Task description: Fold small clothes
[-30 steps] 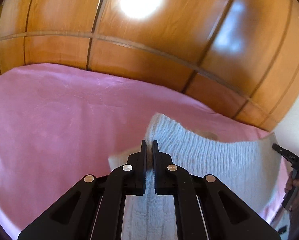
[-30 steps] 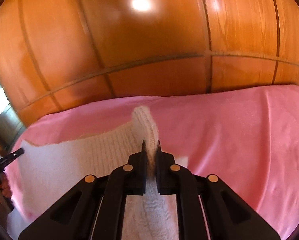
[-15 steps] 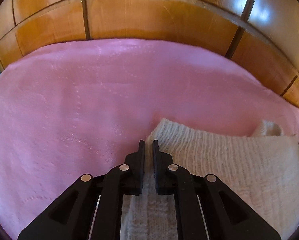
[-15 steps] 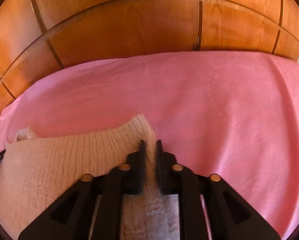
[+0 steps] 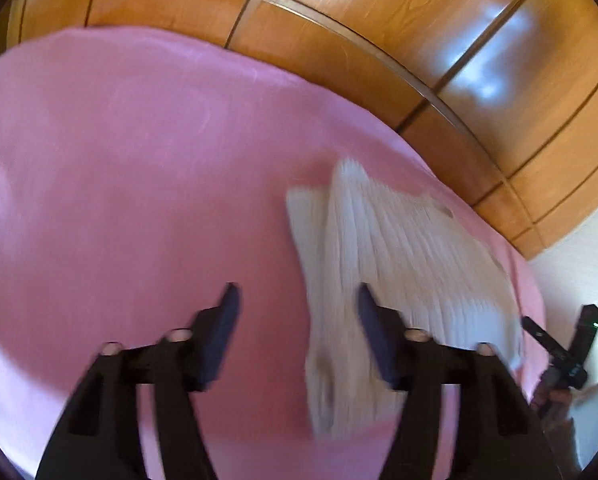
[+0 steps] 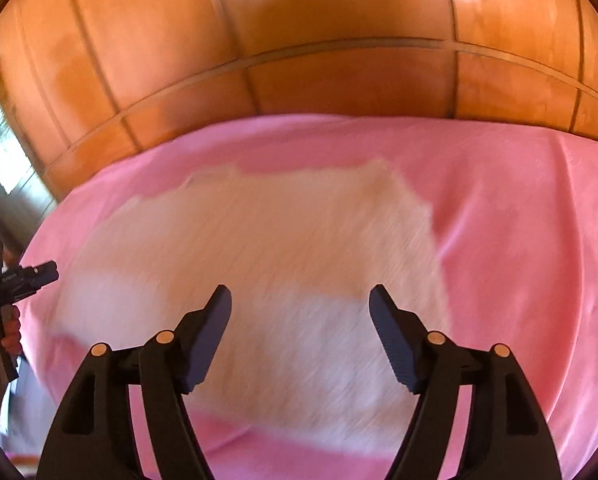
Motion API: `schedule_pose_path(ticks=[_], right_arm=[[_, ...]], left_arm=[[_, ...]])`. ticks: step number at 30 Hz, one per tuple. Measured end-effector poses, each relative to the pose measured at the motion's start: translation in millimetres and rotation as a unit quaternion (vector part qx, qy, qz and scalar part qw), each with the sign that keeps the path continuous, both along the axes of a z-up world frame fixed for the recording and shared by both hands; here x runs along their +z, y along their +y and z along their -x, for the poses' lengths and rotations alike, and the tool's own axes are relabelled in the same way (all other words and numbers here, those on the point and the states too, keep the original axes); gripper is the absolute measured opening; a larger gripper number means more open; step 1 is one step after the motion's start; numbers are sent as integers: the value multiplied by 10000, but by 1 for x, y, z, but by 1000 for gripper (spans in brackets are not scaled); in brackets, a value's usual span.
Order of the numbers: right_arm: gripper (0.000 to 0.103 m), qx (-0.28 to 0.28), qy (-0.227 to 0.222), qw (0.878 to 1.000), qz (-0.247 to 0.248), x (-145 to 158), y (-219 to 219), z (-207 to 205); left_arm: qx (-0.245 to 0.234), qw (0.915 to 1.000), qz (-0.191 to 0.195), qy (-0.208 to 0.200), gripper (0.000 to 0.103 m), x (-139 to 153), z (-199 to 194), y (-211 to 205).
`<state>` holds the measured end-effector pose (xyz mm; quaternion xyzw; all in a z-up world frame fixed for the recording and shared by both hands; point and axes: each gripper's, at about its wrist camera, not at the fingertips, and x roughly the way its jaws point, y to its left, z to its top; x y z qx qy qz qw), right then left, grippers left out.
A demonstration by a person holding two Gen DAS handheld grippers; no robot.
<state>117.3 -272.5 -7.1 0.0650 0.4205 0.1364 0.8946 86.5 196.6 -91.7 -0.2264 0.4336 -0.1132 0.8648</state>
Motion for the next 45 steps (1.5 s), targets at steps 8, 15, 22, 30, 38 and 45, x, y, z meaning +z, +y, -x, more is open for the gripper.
schedule_pose_path(ticks=[8, 15, 22, 30, 38, 45], right_arm=[[73, -79, 138, 9977, 654, -34, 15, 27], [74, -32, 54, 9964, 845, -63, 4, 26], [77, -86, 44, 9988, 474, -33, 5, 29], [80, -322, -257, 9991, 40, 6, 5, -9], [88, -714, -51, 9971, 255, -55, -8, -26], [90, -676, -267, 9972, 159, -60, -12, -21]], left_arm=[[-368, 9992, 145, 90, 41, -23, 32, -44], [-929, 9815, -1675, 2, 18, -17, 27, -79], [-333, 9913, -1102, -637, 33, 30, 43, -80], [-968, 9834, -1232, -917, 33, 36, -1, -169], [-649, 9747, -2073, -530, 36, 3, -12, -207], [-555, 9771, -1857, -877, 47, 34, -12, -213]])
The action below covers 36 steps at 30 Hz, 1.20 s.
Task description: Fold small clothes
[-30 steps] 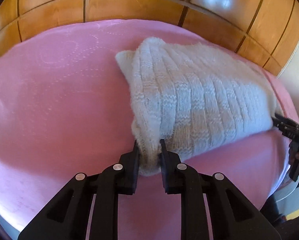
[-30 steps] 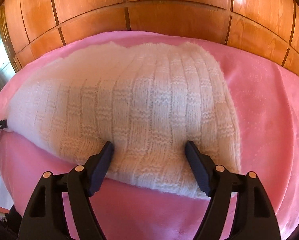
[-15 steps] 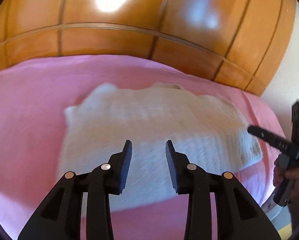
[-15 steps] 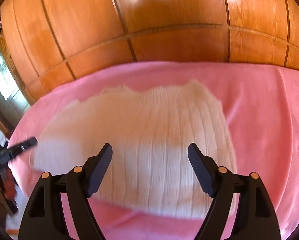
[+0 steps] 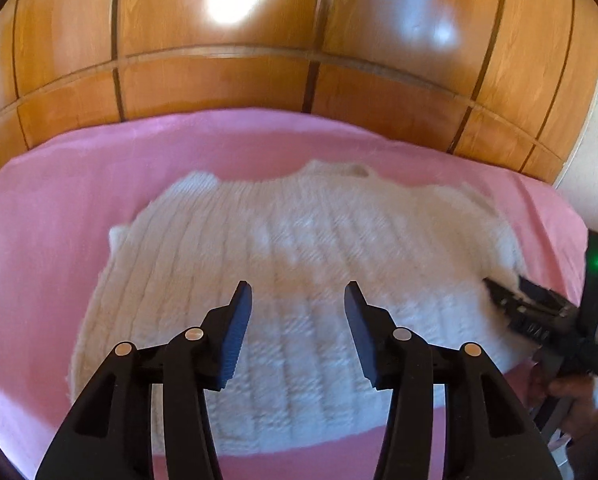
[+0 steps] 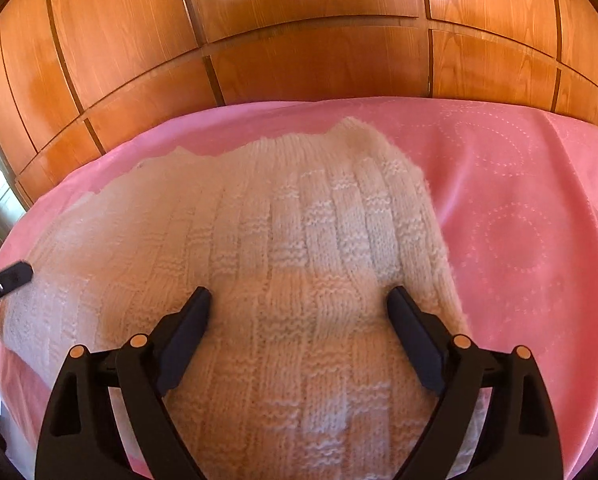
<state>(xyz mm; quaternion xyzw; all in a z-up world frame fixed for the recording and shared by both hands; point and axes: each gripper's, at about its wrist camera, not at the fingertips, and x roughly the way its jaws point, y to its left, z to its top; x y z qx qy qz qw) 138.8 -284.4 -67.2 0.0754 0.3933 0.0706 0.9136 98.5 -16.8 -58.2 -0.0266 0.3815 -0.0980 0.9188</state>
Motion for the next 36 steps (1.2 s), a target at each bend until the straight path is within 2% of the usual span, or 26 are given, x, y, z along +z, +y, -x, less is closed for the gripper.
schedule_pose_path(ticks=[12, 17, 22, 25, 28, 31, 36], right_arm=[[92, 32, 9, 10000, -90, 4, -2, 8], [94, 257, 226, 9989, -308, 23, -10, -1], [94, 83, 97, 9987, -492, 42, -44, -15], [94, -63, 281, 9973, -670, 33, -67, -33], [94, -78, 626, 9919, -1106, 12, -84, -48], [92, -25, 779, 9854, -1514, -1, -89, -48], [79, 330, 824, 9787, -1853, 2, -84, -28]], left_arm=[[-244, 9996, -115, 21, 47, 0, -4, -28], [-294, 9994, -177, 92, 47, -5, -9, -35], [-341, 9989, -284, 182, 47, -14, -13, -43], [-342, 9987, -311, 233, 47, -19, -17, -47], [-345, 9984, -357, 278, 47, -24, -20, -50], [-314, 9984, -354, 310, 48, -27, -22, -51], [-310, 9984, -349, 327, 48, -32, -25, -50]])
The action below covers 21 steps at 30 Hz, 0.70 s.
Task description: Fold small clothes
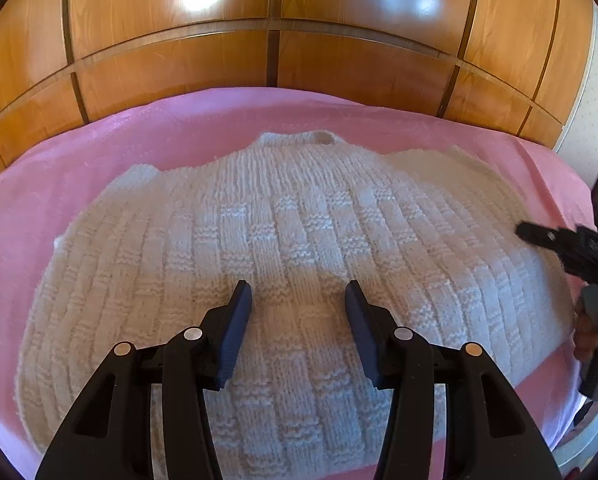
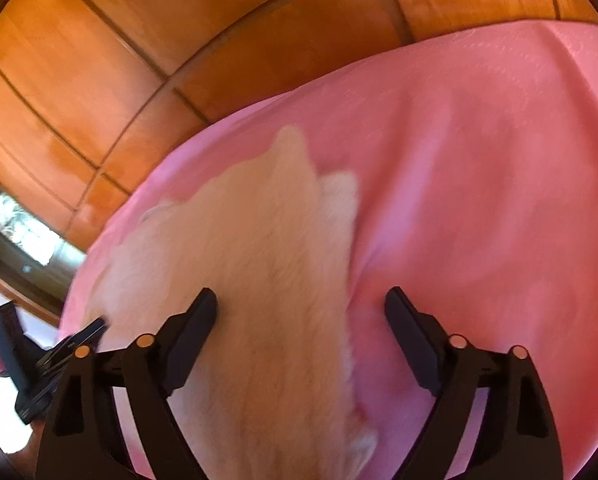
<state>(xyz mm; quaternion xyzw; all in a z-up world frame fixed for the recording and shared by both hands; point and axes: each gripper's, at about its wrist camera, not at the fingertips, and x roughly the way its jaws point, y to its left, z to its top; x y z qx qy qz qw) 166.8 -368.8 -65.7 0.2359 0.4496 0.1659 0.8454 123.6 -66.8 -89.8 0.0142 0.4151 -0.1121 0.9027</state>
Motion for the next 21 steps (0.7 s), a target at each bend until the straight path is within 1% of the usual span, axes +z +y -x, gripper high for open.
schedule_pose_path(ticks=[2, 4, 6, 7, 8, 9, 10, 11, 12, 14, 16, 19, 20, 21], right_arm=[[75, 218, 66, 9996, -144, 0, 5, 15], [74, 358, 123, 9991, -212, -1, 7, 27], [72, 439, 145, 9988, -182, -1, 11, 41], [68, 450, 152, 9988, -132, -1, 13, 45], [63, 440, 157, 9989, -103, -1, 14, 47], [53, 400, 172, 9990, -78, -1, 15, 49], [46, 349, 198, 9992, -27, -2, 17, 49], [35, 354, 229, 9991, -14, -2, 20, 48], [31, 341, 237, 9991, 18, 0, 23, 47], [28, 340, 217, 9990, 202, 6, 31, 48], [28, 356, 182, 9988, 278, 12, 29, 55], [28, 385, 323, 9981, 361, 11, 31, 54], [30, 389, 346, 9979, 393, 10, 31, 54], [44, 390, 367, 9977, 423, 8, 31, 52]], left_arm=[[0, 10000, -21, -7, 48, -1, 0, -1], [6, 10000, -23, -19, 49, -2, -1, 0], [20, 10000, -15, -22, 49, -2, -1, 0], [30, 10000, -16, -30, 49, -3, -1, 0], [31, 10000, -29, -42, 49, -3, -1, 0], [38, 10000, -45, -56, 50, -4, -1, -1], [47, 9999, -62, -75, 50, -5, -1, -1], [51, 9999, -84, -85, 51, -5, -1, -2], [52, 9999, -104, -90, 51, -6, -1, -3], [61, 9999, -128, -94, 51, -5, -2, -4], [73, 9999, -101, -83, 51, -4, -2, -3], [88, 9999, -56, -75, 51, -2, -1, 0], [98, 9999, -41, -91, 51, -1, 1, 1], [119, 9999, -16, -120, 51, 2, 3, 2]])
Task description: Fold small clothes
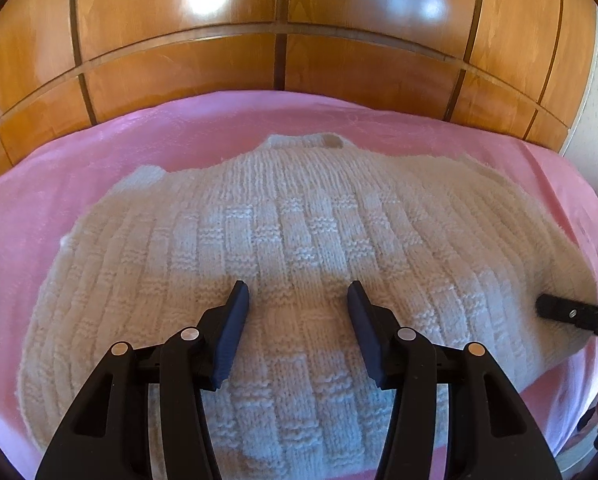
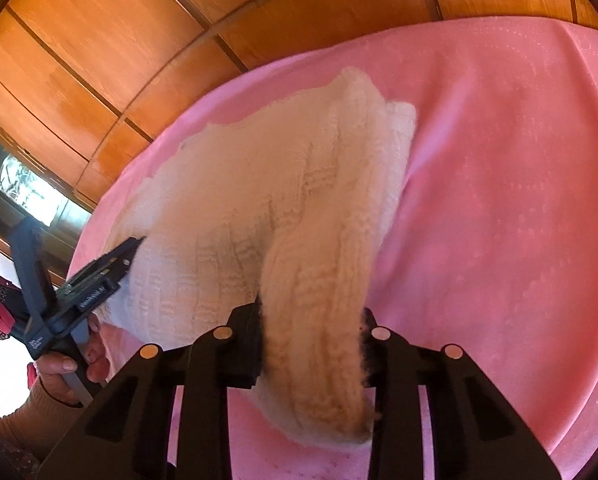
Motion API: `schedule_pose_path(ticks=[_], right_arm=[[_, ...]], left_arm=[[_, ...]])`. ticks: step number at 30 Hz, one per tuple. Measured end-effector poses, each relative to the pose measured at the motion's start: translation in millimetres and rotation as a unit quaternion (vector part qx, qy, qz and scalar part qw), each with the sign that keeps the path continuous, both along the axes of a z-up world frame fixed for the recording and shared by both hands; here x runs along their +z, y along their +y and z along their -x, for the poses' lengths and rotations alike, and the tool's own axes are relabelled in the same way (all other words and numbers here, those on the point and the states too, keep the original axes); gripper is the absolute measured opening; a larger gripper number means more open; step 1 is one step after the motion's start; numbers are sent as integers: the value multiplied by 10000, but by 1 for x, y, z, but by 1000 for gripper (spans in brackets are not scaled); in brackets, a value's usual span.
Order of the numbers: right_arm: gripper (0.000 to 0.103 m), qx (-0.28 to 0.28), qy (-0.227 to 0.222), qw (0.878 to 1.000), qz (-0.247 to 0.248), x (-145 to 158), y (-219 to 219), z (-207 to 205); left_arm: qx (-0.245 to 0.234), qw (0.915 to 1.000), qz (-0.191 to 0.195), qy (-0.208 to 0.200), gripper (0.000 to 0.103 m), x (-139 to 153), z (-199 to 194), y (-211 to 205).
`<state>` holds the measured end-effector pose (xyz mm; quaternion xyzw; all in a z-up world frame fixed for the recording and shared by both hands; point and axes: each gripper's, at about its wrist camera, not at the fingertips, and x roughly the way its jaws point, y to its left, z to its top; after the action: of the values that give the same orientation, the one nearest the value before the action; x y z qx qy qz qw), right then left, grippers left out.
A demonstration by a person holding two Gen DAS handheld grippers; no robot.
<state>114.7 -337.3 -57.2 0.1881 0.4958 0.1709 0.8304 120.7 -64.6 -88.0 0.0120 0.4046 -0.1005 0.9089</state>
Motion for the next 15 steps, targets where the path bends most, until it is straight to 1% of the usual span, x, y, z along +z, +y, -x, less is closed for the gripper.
schedule_pose_path(ticks=[1, 2, 3, 4, 6, 10, 11, 13, 14, 15], right_arm=[[52, -69, 71, 9999, 44, -3, 0, -2], [56, -118, 115, 9999, -16, -5, -2, -2], [56, -149, 97, 9998, -52, -5, -4, 0], [58, -169, 96, 9998, -41, -4, -4, 2], [75, -183, 108, 9998, -65, -3, -5, 8], [75, -143, 78, 9998, 69, -3, 1, 18], [74, -176, 93, 9998, 53, -3, 1, 19], [54, -273, 107, 9995, 132, -4, 0, 20], [40, -276, 126, 9995, 99, -5, 1, 20], [35, -281, 137, 9995, 74, -4, 3, 19]], left_arm=[[20, 10000, 47, -51, 51, 3, 3, 2], [28, 9999, 87, -83, 55, 6, 6, 3], [24, 9999, 127, -100, 58, 9, 9, 5], [10, 9997, 204, -138, 58, 13, 14, 8], [-27, 9992, 324, -224, 58, 20, 22, 12], [-41, 9983, 426, -406, 58, 33, 38, 20], [-40, 9981, 446, -426, 58, 35, 41, 22], [-5, 9977, 478, -485, 58, 39, 46, 26], [-6, 9975, 503, -503, 58, 40, 48, 27], [9, 9971, 540, -532, 58, 42, 52, 30]])
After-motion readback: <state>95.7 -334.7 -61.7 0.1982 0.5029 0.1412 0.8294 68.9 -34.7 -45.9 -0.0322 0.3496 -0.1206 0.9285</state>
